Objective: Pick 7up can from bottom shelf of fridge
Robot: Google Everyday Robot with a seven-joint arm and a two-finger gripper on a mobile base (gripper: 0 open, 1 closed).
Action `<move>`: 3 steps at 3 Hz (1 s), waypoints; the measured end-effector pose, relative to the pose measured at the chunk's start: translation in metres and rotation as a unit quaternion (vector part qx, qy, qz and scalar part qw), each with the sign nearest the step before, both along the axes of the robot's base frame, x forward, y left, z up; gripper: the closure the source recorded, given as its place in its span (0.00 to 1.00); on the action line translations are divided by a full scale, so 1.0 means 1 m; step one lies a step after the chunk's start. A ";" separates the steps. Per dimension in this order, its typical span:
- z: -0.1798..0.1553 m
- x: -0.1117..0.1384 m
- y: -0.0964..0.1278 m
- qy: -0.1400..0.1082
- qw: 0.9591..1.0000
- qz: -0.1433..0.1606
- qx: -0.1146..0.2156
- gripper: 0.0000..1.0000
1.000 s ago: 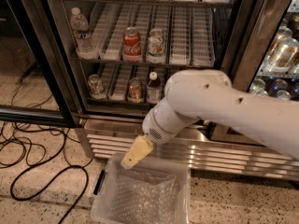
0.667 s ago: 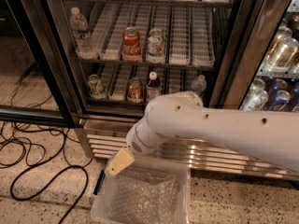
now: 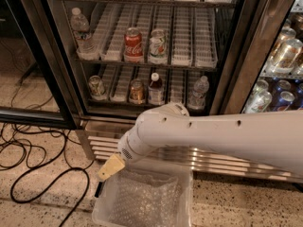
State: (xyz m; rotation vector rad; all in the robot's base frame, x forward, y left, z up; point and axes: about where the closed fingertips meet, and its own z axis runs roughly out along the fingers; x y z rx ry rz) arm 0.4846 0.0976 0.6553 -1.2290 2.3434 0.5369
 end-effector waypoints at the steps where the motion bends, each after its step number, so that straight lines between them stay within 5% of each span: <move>1: -0.010 0.006 0.014 -0.010 1.000 -0.018 0.017 0.00; 3: -0.039 0.053 0.032 -0.076 0.995 -0.057 0.040 0.00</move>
Offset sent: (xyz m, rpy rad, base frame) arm 0.0849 0.0669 -0.0717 0.2274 -0.1659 -0.4559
